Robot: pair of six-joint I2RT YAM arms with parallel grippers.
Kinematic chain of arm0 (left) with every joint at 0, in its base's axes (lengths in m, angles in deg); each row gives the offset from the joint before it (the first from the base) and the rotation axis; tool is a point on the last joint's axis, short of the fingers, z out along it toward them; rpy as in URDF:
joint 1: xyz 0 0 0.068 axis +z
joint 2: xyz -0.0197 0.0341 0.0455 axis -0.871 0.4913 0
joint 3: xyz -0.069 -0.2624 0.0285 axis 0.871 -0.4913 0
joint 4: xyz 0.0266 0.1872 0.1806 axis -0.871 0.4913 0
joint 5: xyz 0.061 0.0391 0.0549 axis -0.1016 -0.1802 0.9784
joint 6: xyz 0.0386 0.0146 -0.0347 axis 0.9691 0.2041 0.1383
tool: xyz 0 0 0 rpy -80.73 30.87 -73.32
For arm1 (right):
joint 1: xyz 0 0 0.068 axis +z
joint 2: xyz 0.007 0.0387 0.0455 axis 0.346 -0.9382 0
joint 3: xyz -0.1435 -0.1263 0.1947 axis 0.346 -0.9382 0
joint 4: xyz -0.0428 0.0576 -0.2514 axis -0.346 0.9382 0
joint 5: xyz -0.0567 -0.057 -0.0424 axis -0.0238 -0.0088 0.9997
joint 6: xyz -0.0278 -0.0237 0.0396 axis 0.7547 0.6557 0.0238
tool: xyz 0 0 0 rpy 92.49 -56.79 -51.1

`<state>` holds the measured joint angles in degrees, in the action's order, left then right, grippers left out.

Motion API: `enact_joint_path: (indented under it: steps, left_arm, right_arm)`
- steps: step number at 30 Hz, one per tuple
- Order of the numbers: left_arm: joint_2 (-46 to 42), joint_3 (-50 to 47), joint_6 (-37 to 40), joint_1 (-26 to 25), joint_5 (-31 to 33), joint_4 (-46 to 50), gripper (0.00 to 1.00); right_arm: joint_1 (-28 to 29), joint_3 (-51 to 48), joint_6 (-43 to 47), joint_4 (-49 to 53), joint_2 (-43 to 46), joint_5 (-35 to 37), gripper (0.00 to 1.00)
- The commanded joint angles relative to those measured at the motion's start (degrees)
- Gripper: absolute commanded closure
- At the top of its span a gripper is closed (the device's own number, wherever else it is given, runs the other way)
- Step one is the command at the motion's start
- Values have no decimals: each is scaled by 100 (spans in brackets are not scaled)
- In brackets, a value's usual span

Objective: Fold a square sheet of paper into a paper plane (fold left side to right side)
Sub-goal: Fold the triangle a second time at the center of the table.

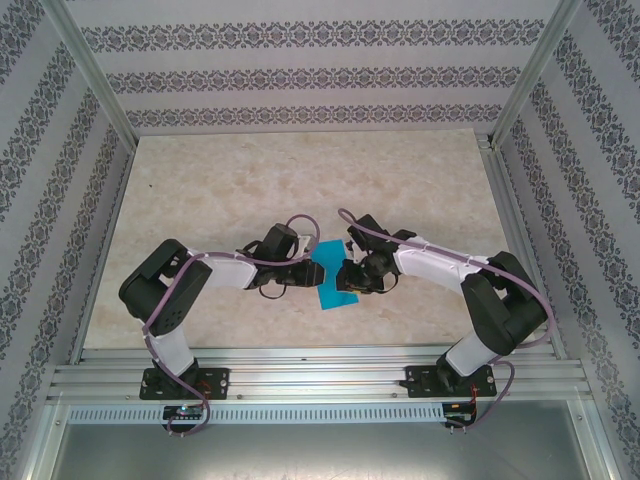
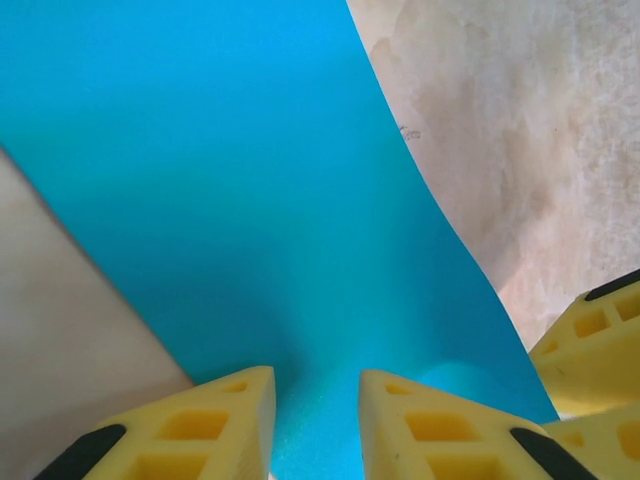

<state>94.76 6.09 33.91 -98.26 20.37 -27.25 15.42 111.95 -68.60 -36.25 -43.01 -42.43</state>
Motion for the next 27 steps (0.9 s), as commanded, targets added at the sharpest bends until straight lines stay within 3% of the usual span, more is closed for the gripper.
enact_joint_path:
  steps: [1,4,12,19,27]
  left_arm:
    - [-416,-158,355,-63,251,387,67]
    - [-801,-227,494,-57,344,450,64]
    - [-1622,-976,463,-134,-83,-314,59]
    - [-1572,-1267,321,-658,-464,-1067,52]
    - [-1215,-1041,282,-1039,-302,-1191,49]
  right_arm:
    - [-77,-40,-31,-83,42,-186,75]
    - [-99,5,-9,0,2,-193,79]
    - [-157,-50,-219,-267,86,-262,68]
    - [-260,-306,-589,-852,205,-475,62]
    - [-296,-442,-843,-1204,237,-492,60]
